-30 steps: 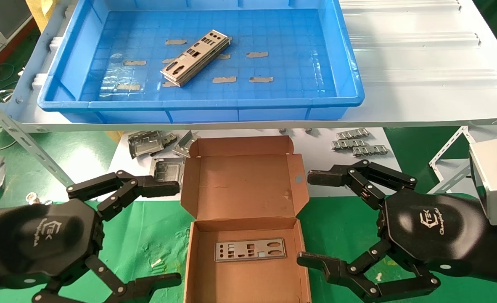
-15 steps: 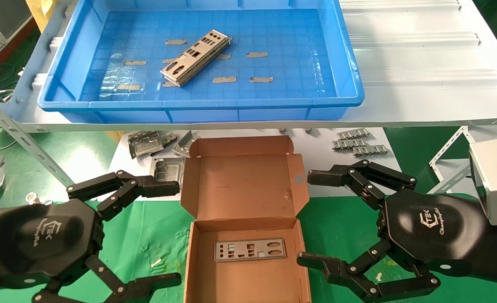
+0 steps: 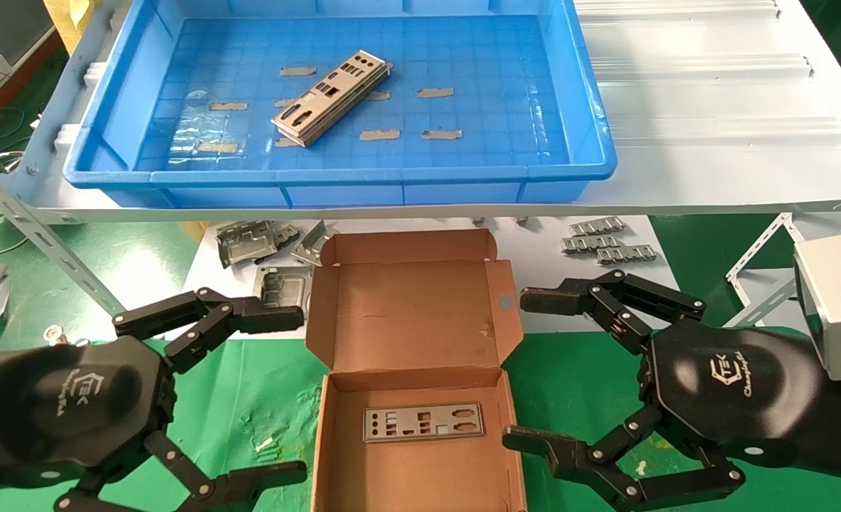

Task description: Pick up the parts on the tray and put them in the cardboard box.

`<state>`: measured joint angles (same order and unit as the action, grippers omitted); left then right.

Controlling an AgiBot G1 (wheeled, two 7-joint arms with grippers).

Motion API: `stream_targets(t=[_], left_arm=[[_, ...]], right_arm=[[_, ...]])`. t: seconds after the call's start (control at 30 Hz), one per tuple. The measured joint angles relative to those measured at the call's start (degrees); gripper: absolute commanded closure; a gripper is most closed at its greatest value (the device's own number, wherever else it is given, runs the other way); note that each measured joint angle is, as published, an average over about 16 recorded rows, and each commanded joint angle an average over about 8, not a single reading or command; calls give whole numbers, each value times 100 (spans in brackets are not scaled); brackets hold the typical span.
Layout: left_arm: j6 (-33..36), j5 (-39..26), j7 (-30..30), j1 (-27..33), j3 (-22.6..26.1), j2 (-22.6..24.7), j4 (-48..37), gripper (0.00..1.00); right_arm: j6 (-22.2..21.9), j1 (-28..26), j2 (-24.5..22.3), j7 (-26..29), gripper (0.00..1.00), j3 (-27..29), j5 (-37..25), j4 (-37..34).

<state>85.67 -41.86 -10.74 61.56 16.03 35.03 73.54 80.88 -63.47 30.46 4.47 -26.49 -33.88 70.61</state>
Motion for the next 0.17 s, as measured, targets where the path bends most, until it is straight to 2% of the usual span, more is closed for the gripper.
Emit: stream_targets(t=[0.17], left_arm=[[0, 0, 0, 0, 0, 0, 0, 0]], right_arm=[[0, 0, 0, 0, 0, 0, 0, 0]])
